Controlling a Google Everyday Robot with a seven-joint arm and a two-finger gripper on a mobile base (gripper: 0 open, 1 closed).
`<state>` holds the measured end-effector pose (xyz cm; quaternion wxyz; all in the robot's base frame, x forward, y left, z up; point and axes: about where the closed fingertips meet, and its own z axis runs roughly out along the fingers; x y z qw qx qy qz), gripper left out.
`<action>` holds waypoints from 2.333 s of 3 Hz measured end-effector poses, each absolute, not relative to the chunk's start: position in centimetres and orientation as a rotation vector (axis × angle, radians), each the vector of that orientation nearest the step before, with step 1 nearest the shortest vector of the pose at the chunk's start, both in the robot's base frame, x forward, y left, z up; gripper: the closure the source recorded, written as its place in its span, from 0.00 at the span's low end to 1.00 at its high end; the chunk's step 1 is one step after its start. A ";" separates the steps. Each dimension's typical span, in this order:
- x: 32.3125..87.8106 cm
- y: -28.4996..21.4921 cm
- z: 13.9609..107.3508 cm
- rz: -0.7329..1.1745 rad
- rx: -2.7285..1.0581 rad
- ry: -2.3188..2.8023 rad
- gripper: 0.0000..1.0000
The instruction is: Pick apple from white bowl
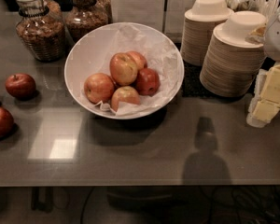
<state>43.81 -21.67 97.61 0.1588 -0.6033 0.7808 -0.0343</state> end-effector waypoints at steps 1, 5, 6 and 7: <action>43.8 -21.7 97.6 -0.098 -1.725 2.232 0.00; 46.2 -14.8 96.5 -0.064 -1.810 2.071 0.00; 47.7 -12.0 96.9 -0.056 -1.787 1.982 0.00; 49.8 -6.9 97.7 0.011 -1.799 1.854 0.00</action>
Offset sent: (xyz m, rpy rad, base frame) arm 0.0067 0.0140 -0.0042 0.0164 -0.0035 0.0352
